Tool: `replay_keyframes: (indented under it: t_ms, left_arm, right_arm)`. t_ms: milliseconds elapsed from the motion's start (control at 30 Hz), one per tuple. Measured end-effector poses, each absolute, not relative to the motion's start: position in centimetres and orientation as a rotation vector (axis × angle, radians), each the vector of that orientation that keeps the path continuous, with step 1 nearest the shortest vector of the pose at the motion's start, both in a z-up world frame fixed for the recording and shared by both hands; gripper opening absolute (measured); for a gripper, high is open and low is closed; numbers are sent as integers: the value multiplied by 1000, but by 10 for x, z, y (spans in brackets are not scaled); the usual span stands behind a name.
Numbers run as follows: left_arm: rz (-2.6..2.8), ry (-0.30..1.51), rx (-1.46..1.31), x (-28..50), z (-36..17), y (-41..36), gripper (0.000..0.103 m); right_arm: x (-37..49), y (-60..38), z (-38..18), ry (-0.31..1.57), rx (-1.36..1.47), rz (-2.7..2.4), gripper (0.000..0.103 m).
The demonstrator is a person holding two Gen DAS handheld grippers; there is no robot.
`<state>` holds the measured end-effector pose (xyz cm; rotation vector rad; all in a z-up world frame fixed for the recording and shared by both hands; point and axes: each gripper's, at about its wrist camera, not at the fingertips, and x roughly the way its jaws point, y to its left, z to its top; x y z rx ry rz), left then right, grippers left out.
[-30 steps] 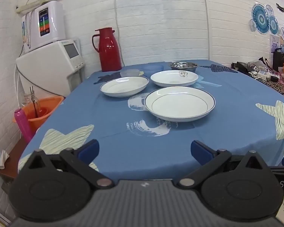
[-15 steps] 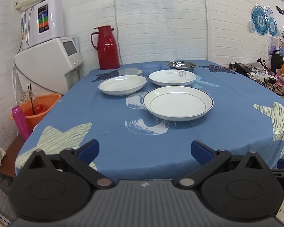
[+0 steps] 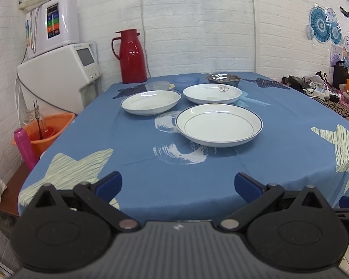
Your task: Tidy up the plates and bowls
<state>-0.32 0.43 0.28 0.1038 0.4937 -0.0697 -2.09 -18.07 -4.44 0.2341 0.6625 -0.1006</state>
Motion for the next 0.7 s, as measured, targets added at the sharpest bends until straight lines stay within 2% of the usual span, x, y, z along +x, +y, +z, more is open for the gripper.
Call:
replay_keyframes:
  t_ms: [700]
  left_arm:
    - [-74, 528, 89, 10, -2, 8, 103]
  right_arm:
    - [-20, -181, -47, 675, 239, -88, 90]
